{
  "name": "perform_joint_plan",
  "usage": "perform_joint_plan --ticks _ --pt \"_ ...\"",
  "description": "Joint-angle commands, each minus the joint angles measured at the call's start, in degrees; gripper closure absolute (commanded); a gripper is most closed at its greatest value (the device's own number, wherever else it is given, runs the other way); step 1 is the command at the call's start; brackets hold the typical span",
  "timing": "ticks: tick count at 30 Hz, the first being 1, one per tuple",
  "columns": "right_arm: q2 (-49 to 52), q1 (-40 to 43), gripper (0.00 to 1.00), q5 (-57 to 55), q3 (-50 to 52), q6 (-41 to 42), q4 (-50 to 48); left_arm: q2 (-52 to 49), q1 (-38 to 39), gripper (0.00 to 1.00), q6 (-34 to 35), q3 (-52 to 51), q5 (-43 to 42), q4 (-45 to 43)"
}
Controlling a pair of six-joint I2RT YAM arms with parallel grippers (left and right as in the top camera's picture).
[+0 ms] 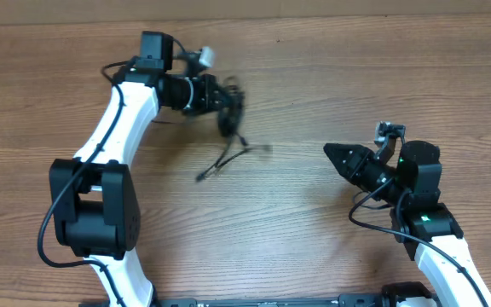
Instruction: Untangle cables
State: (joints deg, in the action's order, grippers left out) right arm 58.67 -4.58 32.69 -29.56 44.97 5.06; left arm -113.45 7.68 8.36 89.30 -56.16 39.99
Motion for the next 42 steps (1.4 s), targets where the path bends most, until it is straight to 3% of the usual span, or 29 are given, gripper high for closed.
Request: perform_joint_plan --ticks 1,4,8,11,12,13,16,22,23,24,25,26,28,33,36,37,40,42 --pt "0.11 0.22 0.91 -2.19 0.17 -0.52 0.83 0.72 1.27 0.95 -17.62 1.40 -29.53 -0.22" --pt "0.11 0.22 0.91 -2.19 0.17 -0.52 1.86 0.72 1.33 0.83 -17.03 1.42 -22.62 0.04" --pt "0.11 0.22 0.86 -2.19 0.17 -0.52 1.97 0.72 1.46 0.57 -7.61 1.40 5.18 3.72" --pt "0.11 0.22 0.80 -2.19 0.17 -0.52 1.97 0.68 1.62 0.29 4.50 1.40 28.83 7.15" --pt "0.11 0.22 0.77 -2.21 0.17 -0.52 1.97 0.68 1.70 0.03 9.70 1.40 35.95 8.70" --pt "0.11 0.22 0.75 -2.21 0.17 -0.52 1.97 0.68 1.73 0.00 14.21 1.40 40.89 9.99" --pt "0.11 0.22 0.68 -2.21 0.17 -0.52 1.97 0.68 1.73 0.00 20.48 1.40 42.47 10.97" --pt "0.11 0.22 0.41 -2.93 0.17 -0.50 1.99 0.68 2.12 0.00 23.17 1.40 28.46 10.32" --pt "0.11 0.22 0.39 -3.15 0.17 -0.52 1.99 0.68 2.43 0.08 23.17 1.40 28.00 10.32" --pt "0.11 0.22 0.23 -3.19 0.17 -0.50 1.99 0.68 2.86 0.19 23.19 1.40 28.09 10.38" --pt "0.11 0.22 0.13 -3.28 0.17 -0.50 1.99 0.68 3.41 0.30 23.26 1.36 28.09 10.43" --pt "0.11 0.22 0.09 -3.28 0.17 -0.50 1.99 0.68 4.11 0.35 24.11 1.31 28.04 10.54" --pt "0.11 0.22 0.01 -3.28 0.17 -0.50 1.99 0.68 5.75 0.34 27.69 1.29 28.04 10.86" --pt "0.11 0.22 0.00 -3.74 0.17 -0.52 1.99 0.68 10.91 0.34 41.66 1.22 29.00 10.78" --pt "0.11 0.22 0.00 -3.74 0.20 -0.50 1.99 0.68 14.23 0.27 49.64 1.22 32.85 10.40" --pt "0.11 0.22 0.00 -3.74 0.20 -0.50 2.01 0.68 15.30 0.29 51.47 1.22 35.06 9.68" --pt "0.11 0.22 0.00 -3.74 0.20 -0.52 2.03 0.68 17.88 0.40 49.27 1.22 41.77 4.79" --pt "0.11 0.22 0.00 -3.74 0.20 -0.52 2.21 0.68 19.56 0.45 42.49 1.22 47.98 1.16"
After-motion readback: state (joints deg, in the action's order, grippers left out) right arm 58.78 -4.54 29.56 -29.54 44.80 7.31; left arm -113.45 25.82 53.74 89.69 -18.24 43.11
